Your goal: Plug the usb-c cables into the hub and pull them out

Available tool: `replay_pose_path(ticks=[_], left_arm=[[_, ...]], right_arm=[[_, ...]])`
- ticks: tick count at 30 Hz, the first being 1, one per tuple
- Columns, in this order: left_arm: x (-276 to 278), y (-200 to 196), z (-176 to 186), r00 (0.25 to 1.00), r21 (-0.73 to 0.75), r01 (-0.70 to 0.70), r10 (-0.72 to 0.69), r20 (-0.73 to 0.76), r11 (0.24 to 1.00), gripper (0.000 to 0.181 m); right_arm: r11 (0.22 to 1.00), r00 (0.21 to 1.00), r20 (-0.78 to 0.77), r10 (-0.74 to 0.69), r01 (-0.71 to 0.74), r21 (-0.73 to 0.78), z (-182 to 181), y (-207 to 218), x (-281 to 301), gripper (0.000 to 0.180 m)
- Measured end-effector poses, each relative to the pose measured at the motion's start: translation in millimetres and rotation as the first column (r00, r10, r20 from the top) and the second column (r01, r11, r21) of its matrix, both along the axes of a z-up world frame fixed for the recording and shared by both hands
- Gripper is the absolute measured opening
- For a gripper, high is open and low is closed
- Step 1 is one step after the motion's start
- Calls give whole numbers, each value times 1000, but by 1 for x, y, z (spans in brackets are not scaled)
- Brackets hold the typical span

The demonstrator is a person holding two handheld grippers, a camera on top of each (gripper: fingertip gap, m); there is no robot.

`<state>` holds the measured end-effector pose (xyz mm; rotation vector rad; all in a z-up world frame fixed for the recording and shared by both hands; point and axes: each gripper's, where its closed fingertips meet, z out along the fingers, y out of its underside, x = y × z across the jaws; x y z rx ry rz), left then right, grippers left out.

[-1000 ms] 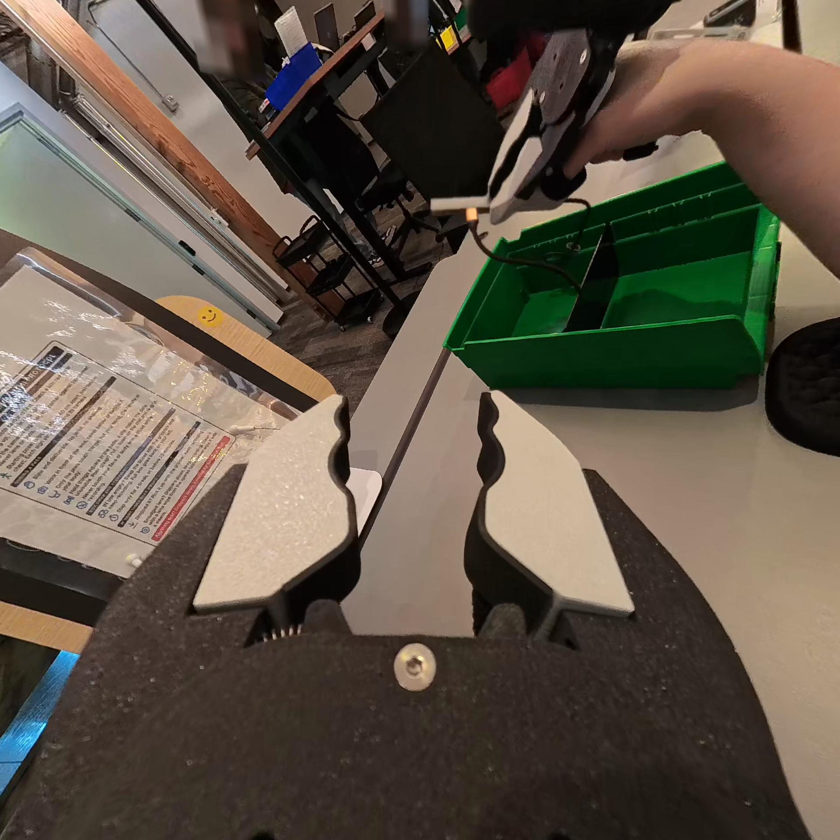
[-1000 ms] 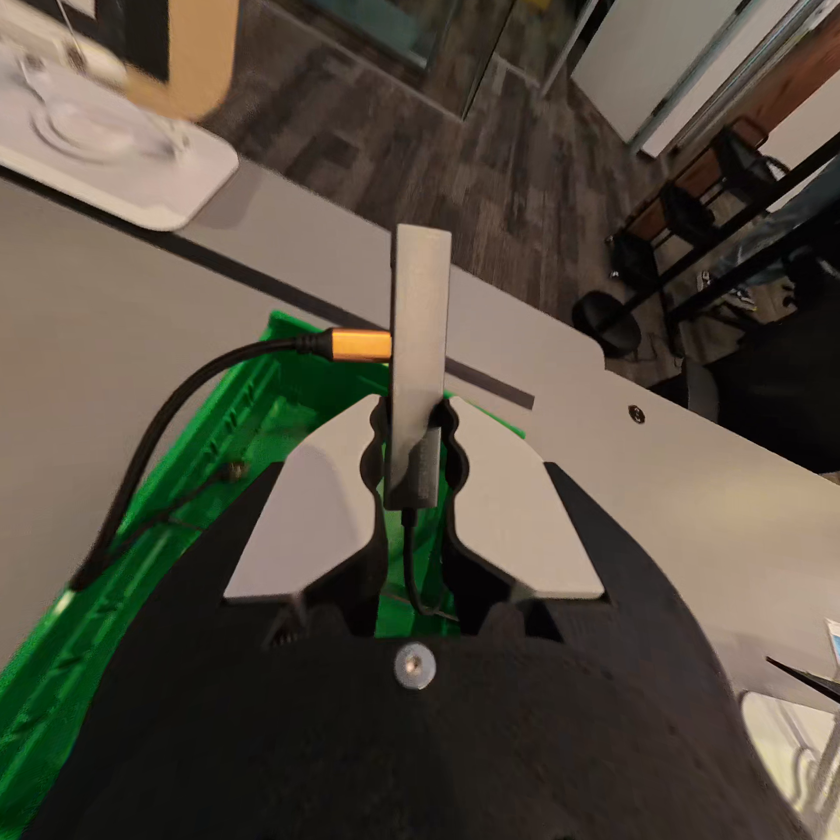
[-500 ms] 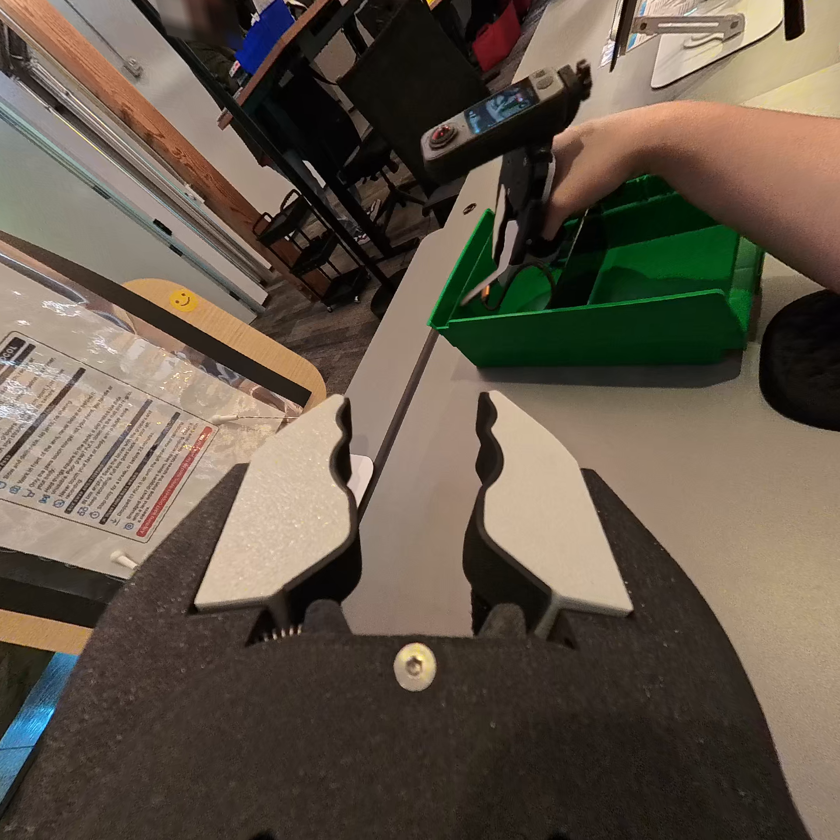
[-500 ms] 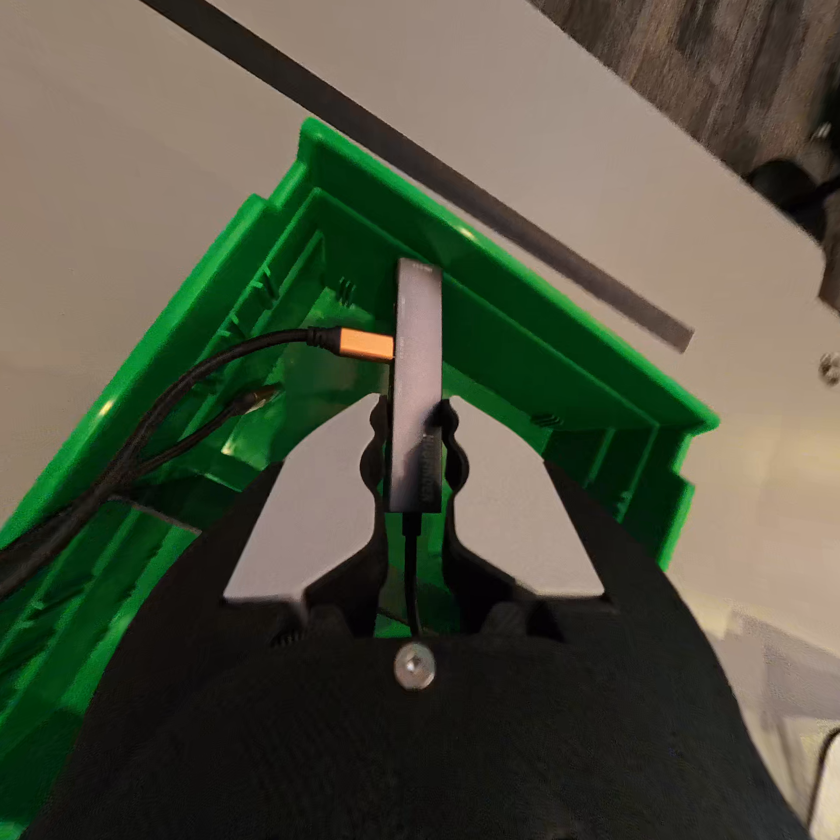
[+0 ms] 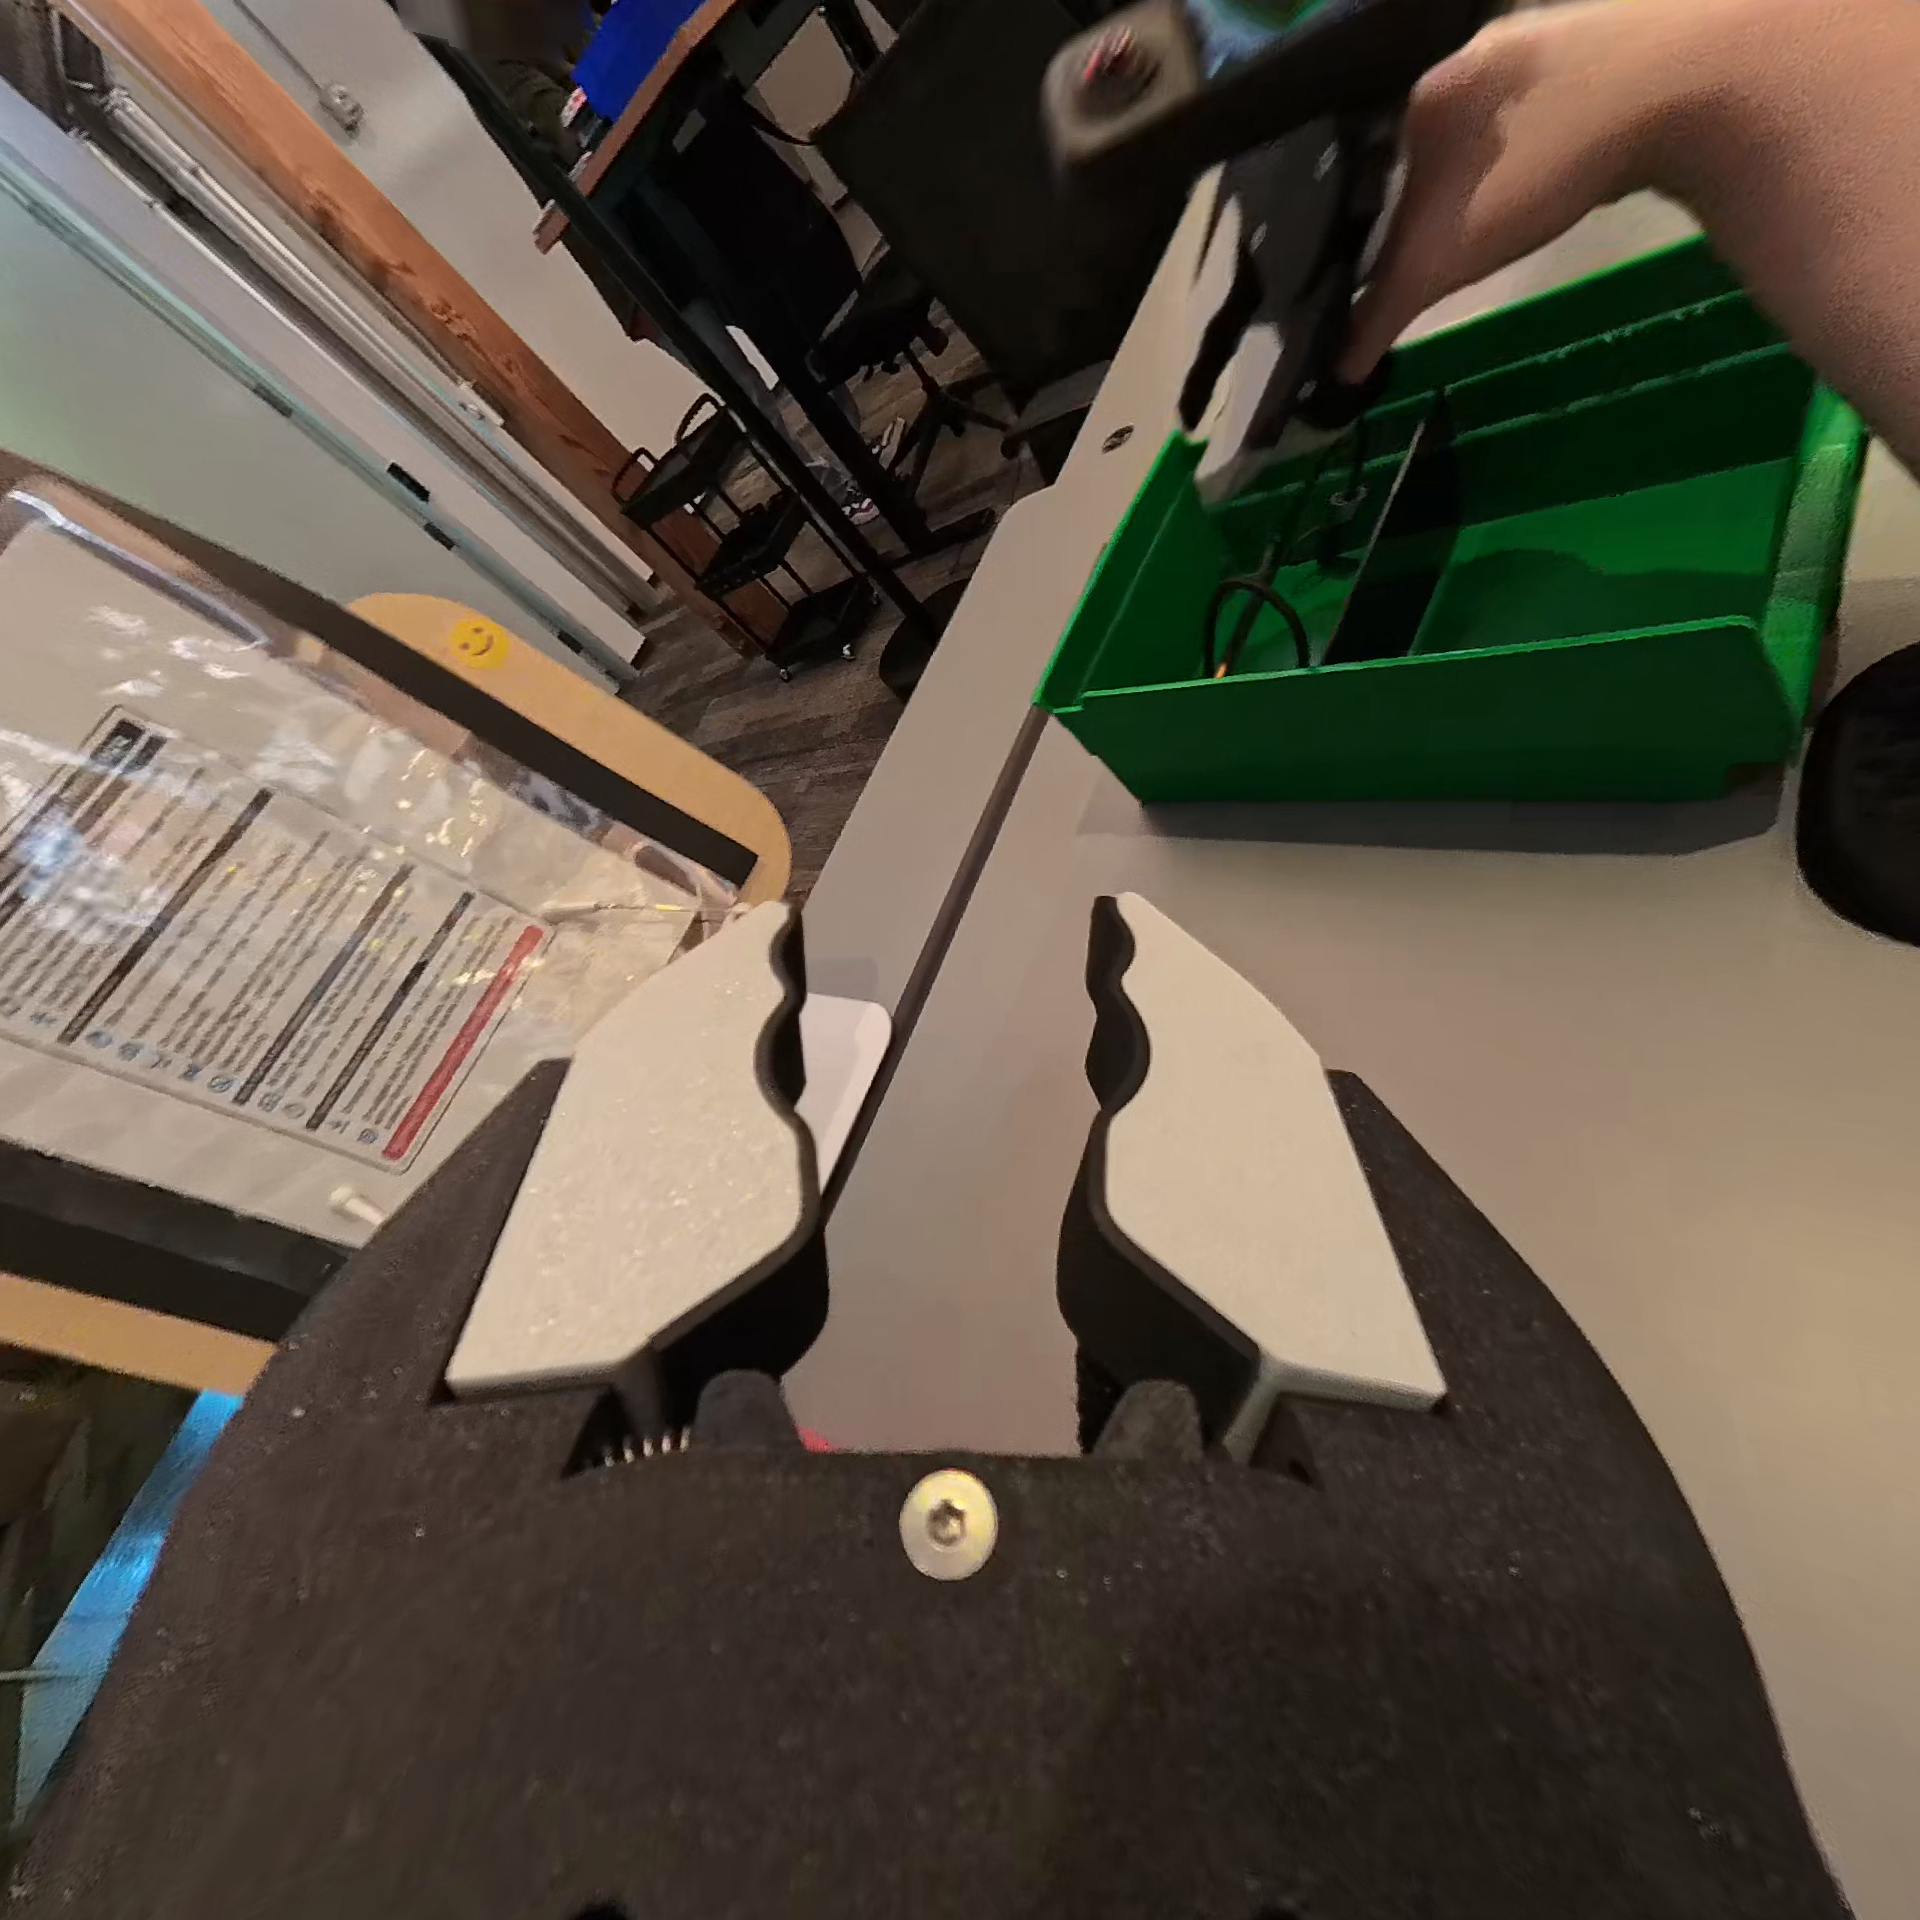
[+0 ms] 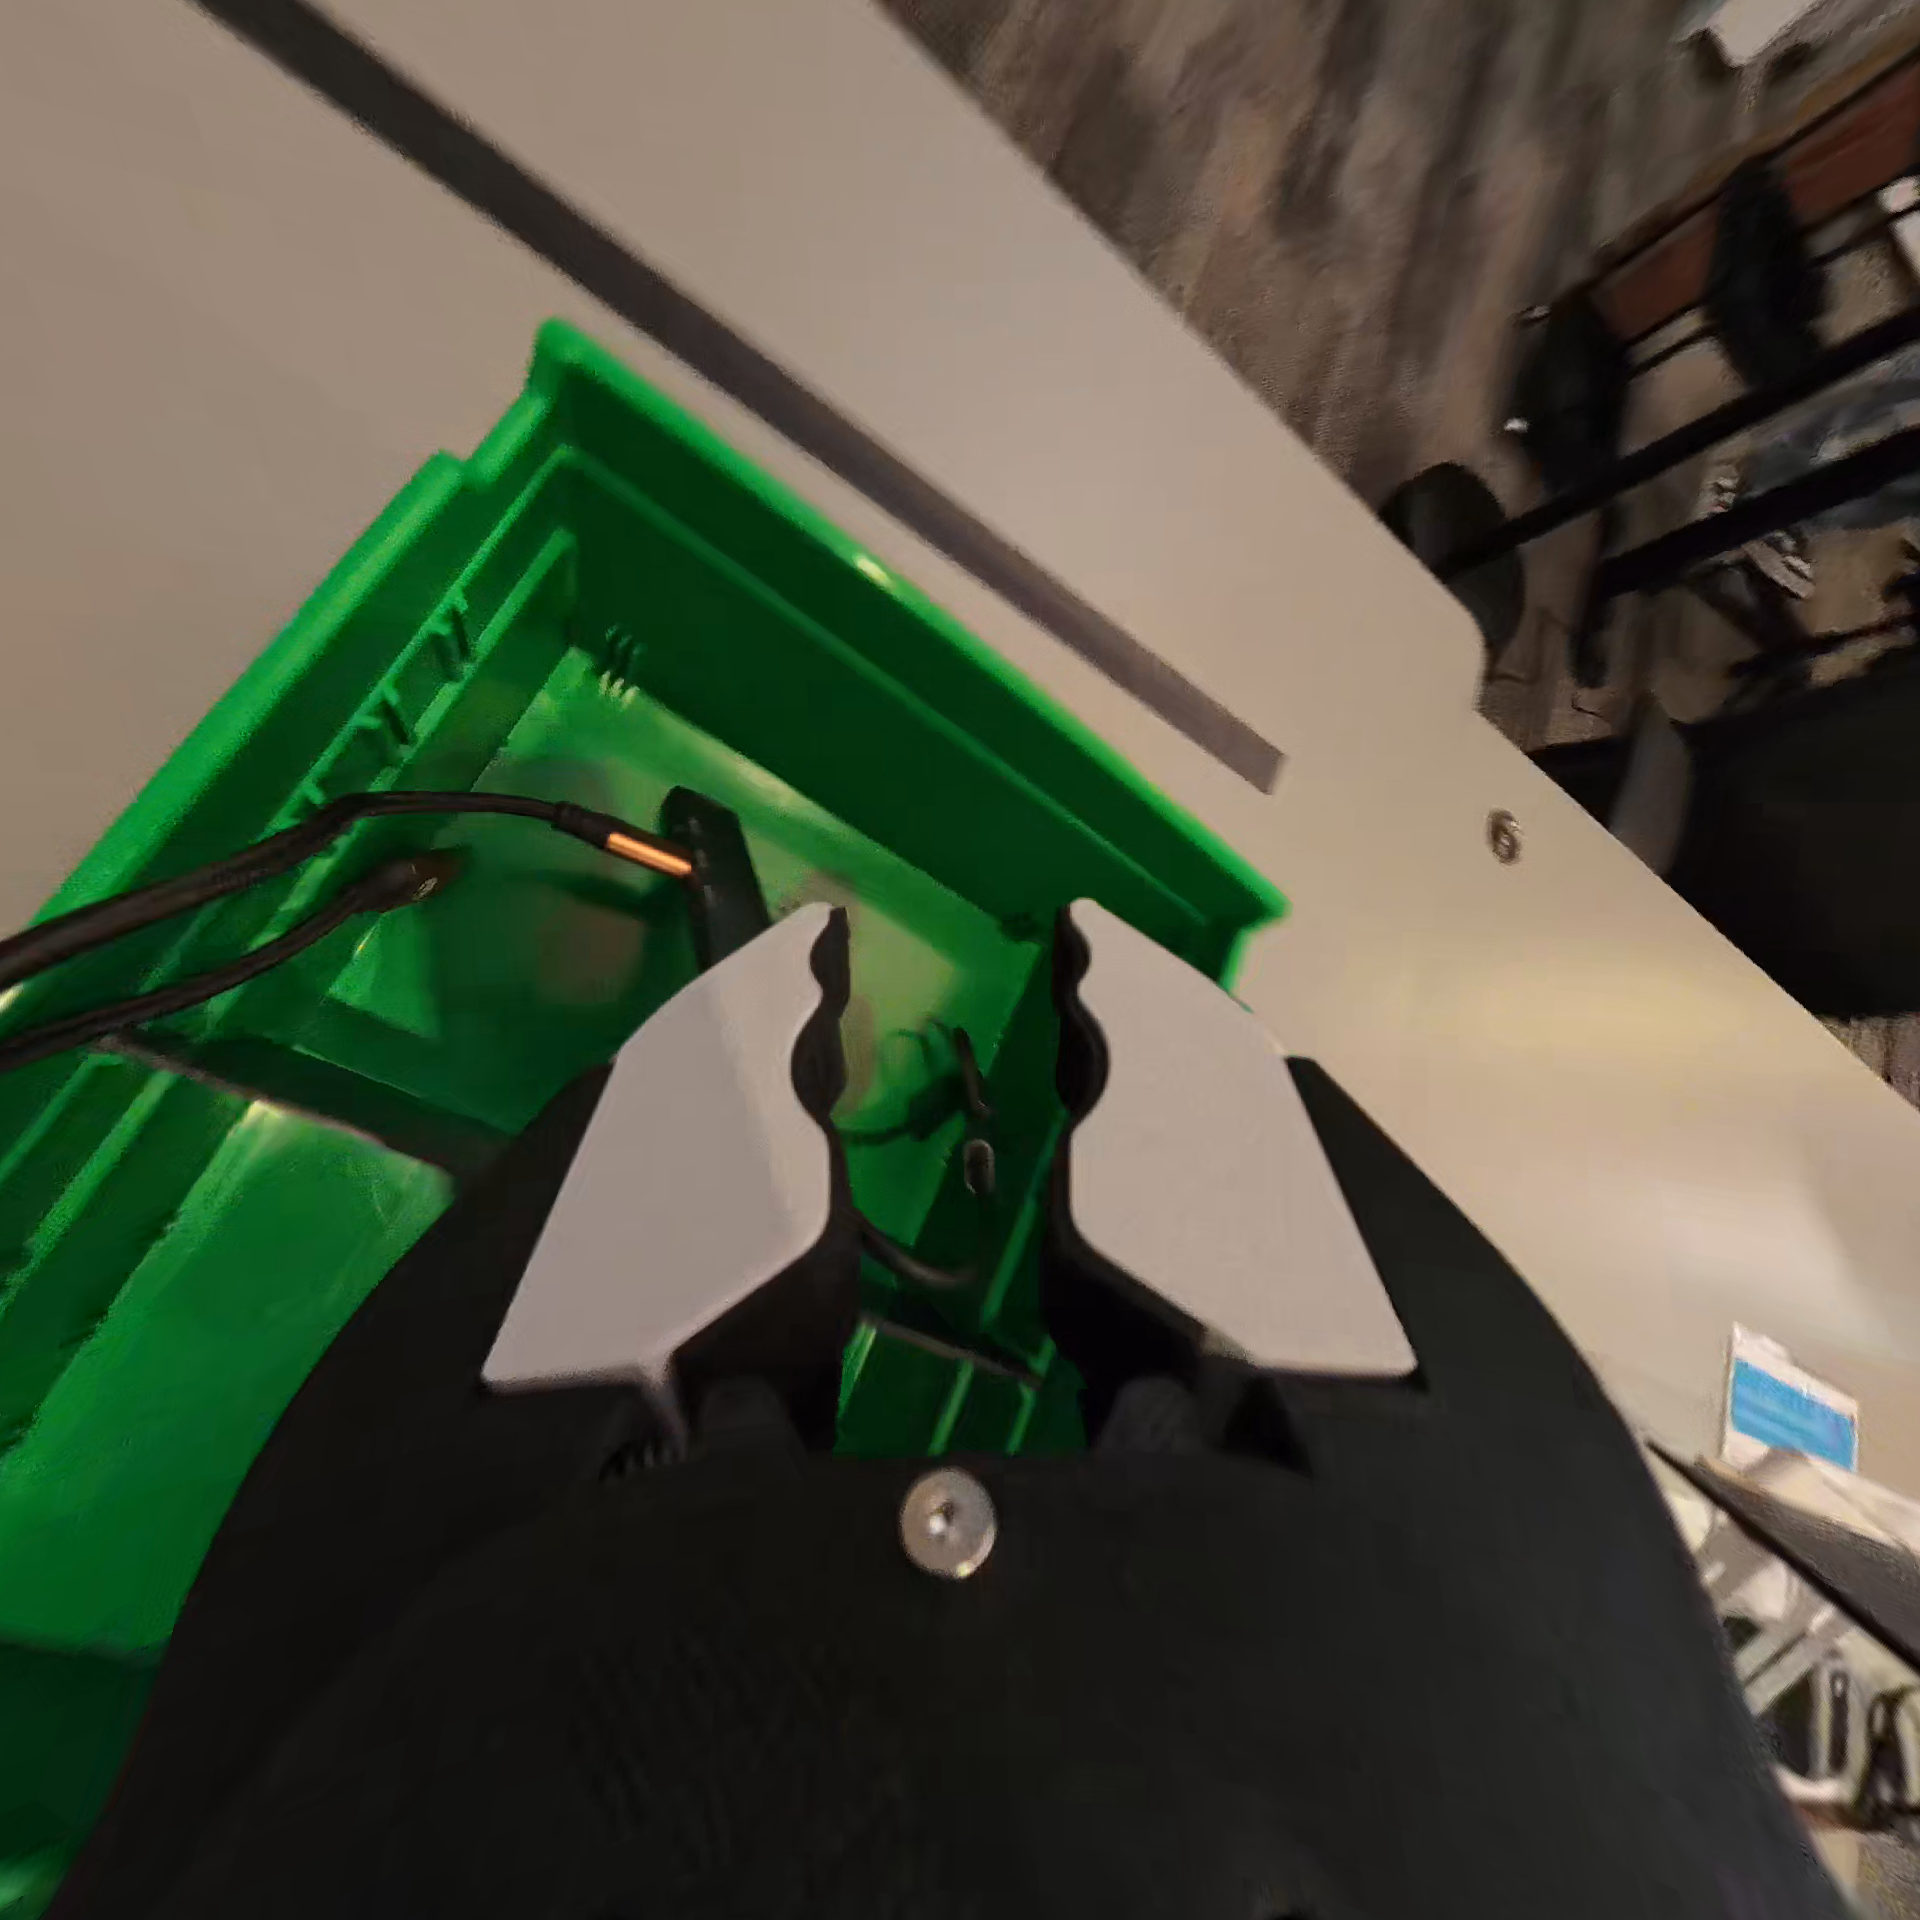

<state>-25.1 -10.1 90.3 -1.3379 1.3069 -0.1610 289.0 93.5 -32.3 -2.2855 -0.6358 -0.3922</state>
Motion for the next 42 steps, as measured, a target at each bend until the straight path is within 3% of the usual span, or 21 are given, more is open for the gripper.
replay_pose_path(ticks=[1,4,7,11,15,22,24,31,35,37,39,42], left_arm=[[-6,2,3,1000,-2,-15,15,7,1000,51],[-37,12,9,993,-25,-115,115,-11,993,49],[-93,26,-2,946,-135,-320,309,-98,938,47],[-180,30,-49,795,-335,-601,498,-346,726,44],[-243,39,-78,639,-368,-768,598,-483,524,36],[-268,41,-141,606,-633,-759,522,-600,155,20],[-268,43,-152,617,-671,-736,496,-612,88,17],[-273,51,-171,593,-639,-766,458,-662,69,36],[-273,55,-183,580,-623,-781,426,-695,47,36],[-275,57,-189,568,-609,-792,414,-711,40,28],[-272,56,-191,591,-627,-778,388,-708,42,5],[-268,58,-183,605,-629,-773,392,-693,82,4]], right_arm=[[1000,999,-25,-20,21,19,10,-7,4,36],[999,1000,-24,-19,20,27,25,-27,10,30],[998,998,65,-25,21,60,39,-35,13,29],[991,995,89,45,-55,124,60,-34,-14,29],[985,986,133,103,-119,126,64,-33,-37,29],[988,978,172,118,-133,80,56,-31,-41,29],[989,979,170,116,-129,69,53,-32,-39,29],[991,981,160,109,-119,55,50,-33,-34,29],[992,979,166,116,-124,38,47,-34,-34,28],[992,979,166,117,-124,34,46,-35,-34,28],[991,979,164,120,-127,31,46,-35,-34,27],[992,979,167,117,-123,29,45,-36,-32,27]])
